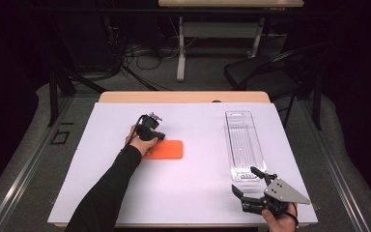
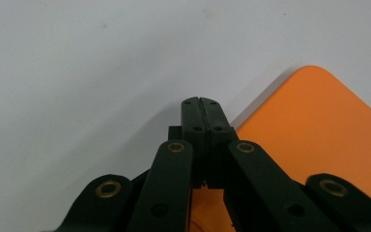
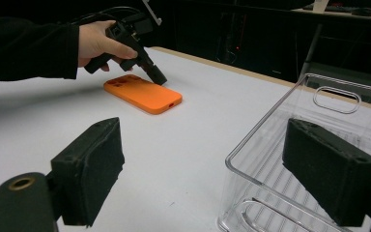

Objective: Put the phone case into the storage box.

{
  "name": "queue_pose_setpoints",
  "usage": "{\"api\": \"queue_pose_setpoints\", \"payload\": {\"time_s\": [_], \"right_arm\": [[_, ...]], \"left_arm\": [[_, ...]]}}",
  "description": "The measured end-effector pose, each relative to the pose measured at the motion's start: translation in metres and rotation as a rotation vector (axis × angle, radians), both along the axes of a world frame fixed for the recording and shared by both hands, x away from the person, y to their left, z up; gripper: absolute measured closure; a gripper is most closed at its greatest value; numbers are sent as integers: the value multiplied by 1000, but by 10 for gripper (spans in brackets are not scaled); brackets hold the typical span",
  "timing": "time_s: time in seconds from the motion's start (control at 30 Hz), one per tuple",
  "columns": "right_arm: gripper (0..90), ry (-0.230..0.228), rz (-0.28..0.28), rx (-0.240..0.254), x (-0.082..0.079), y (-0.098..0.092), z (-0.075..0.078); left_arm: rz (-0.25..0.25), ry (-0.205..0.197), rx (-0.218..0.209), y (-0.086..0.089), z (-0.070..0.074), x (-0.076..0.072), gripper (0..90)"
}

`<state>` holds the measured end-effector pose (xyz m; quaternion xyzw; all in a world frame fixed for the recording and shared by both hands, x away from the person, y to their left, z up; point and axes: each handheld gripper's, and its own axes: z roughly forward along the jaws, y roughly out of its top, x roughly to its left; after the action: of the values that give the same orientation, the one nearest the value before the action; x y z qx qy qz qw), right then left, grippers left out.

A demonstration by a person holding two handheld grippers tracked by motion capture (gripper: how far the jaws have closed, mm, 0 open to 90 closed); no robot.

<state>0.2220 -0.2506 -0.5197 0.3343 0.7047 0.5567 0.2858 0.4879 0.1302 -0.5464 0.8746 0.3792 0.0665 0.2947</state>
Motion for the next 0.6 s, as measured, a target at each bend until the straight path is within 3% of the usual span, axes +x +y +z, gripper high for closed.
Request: {"api": "queue_pose_setpoints", "payload": {"time_s": [0.4,0.6], "right_arm": [[141,-5,-1,5,0,0,0],[141,-4,1,1,0,0,0]], "left_arm": [[-75,15,31,-9,3,-15,900],[-91,21,21,-10,2,-24,900]]}}
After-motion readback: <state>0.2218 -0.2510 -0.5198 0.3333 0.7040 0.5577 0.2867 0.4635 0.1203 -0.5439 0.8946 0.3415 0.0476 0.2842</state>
